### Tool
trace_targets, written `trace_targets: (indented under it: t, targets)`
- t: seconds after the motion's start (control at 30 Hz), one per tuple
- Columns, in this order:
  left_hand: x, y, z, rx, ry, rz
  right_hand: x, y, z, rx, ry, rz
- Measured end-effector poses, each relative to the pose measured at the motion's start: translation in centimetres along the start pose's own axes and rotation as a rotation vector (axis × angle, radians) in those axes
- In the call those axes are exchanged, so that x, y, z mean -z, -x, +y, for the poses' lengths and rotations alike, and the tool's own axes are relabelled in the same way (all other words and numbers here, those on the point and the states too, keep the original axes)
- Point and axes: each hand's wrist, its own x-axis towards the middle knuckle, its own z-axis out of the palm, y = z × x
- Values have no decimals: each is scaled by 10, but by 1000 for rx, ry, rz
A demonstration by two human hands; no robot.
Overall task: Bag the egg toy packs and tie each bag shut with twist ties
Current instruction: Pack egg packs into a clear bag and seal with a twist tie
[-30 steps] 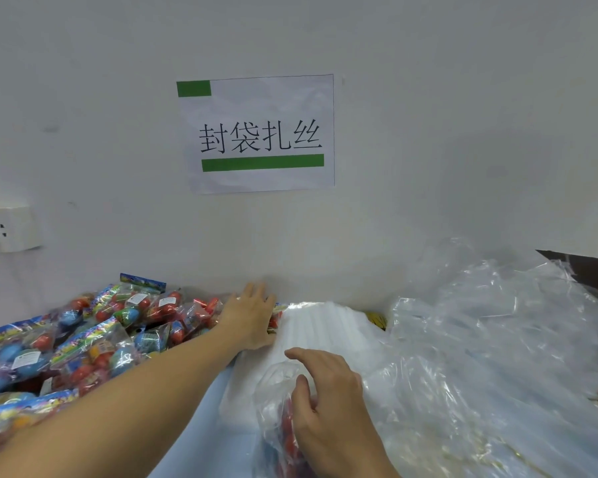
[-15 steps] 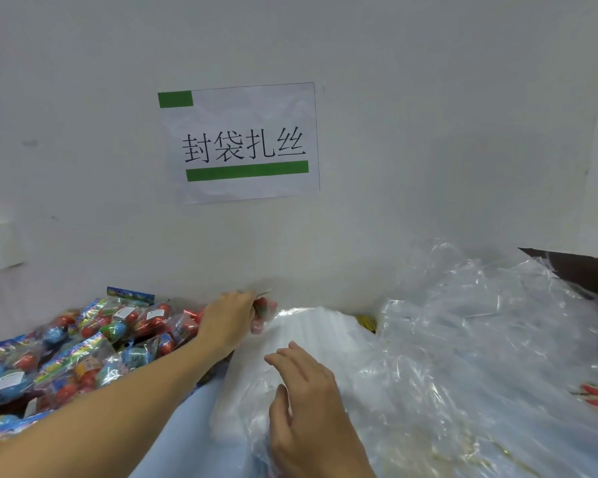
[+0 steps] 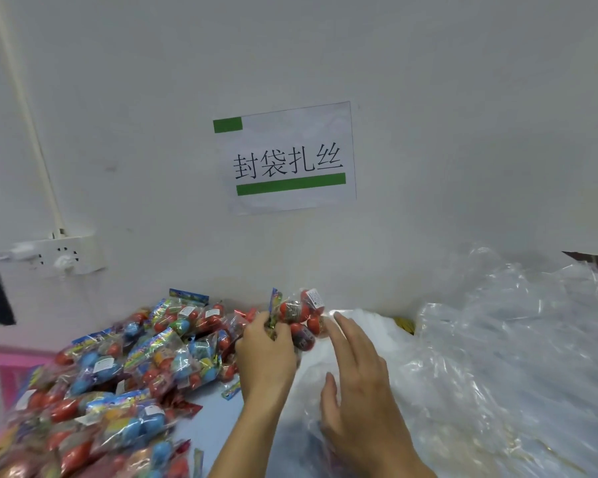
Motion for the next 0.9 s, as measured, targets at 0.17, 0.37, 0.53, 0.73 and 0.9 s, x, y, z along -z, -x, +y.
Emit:
trace_targets:
  t: [0.17,0.37,0.53,0.73,0.9]
  targets:
    - [10,32,-1,-30,135,-80,5,-1,3,77,94,-129]
    - [15,32,-1,-25,338,-150,11,-4,7,75,-47,-158]
    - [16,36,0,-37,534,-247,14,-3,3,14,-342,-12]
    - [14,40,-2,-38,674,-377,14,-3,2,-92,-437,-45]
    - [13,38,1,53,716,-401,21,-9,-2,-363,-880,-116]
